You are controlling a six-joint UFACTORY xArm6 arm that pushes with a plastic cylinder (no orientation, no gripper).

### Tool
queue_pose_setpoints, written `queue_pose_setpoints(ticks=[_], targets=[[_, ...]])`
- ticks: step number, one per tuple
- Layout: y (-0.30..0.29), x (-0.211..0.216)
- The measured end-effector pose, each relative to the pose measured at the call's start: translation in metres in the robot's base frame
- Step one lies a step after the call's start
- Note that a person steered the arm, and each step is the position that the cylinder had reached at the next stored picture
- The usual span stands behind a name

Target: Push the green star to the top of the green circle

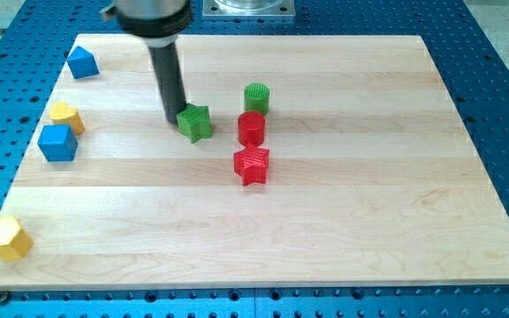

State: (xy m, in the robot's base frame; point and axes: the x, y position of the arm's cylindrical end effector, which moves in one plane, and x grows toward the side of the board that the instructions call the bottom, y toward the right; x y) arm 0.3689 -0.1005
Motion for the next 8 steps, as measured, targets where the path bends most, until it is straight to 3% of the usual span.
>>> queue_pose_setpoints(ticks=[1, 3, 4, 5, 6, 7, 8], targets=[[0.005, -0.027], [-0.041, 0.111], [-0.003, 0.066], [0.028, -0.02], [0.027, -0.037], [0.003, 0.023], [0.038, 0.015]])
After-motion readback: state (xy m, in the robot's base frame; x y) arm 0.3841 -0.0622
